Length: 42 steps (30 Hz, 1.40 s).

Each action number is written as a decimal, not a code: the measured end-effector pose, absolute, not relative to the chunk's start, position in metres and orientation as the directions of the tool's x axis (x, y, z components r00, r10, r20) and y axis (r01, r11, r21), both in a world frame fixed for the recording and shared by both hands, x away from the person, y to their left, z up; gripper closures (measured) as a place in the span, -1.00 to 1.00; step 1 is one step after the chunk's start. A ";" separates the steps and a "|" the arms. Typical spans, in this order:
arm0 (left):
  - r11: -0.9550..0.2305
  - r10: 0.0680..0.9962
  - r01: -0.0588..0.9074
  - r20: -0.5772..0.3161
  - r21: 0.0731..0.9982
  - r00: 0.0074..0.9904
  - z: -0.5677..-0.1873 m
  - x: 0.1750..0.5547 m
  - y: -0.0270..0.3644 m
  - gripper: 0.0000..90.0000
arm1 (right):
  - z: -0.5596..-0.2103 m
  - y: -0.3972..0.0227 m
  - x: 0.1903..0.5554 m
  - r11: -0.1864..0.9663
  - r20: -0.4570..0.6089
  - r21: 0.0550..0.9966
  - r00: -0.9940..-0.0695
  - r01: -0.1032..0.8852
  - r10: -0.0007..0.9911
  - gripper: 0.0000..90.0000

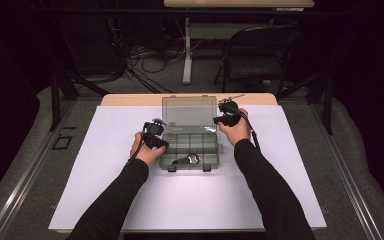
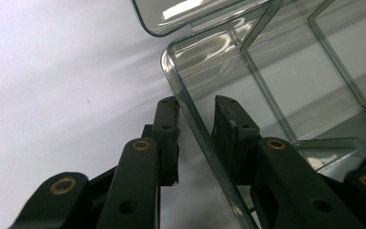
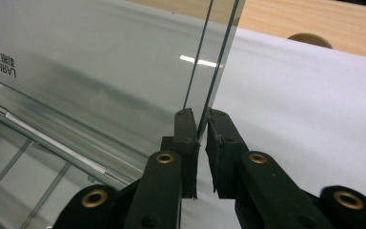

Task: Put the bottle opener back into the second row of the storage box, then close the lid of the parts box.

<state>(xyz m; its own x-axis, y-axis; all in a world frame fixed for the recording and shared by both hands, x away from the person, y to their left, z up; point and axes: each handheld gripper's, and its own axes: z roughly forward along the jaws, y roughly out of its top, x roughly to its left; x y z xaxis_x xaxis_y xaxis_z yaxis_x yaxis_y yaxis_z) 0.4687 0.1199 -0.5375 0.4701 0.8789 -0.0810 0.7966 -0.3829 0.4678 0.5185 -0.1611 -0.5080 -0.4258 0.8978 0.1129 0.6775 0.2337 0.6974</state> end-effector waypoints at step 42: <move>-0.363 0.871 0.717 -0.058 0.595 0.488 -0.474 0.496 0.133 0.30 | -0.516 -0.160 0.497 0.274 0.002 0.800 -0.459 0.535 0.889 0.84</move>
<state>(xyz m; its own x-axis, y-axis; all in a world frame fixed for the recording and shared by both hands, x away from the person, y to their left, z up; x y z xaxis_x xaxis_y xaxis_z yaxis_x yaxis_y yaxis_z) 0.4958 0.1329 -0.4743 0.4880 0.8710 -0.0576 0.7174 -0.3626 0.5948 0.4969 -0.1603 -0.5157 -0.4586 0.8887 0.0023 0.5346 0.2738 0.7995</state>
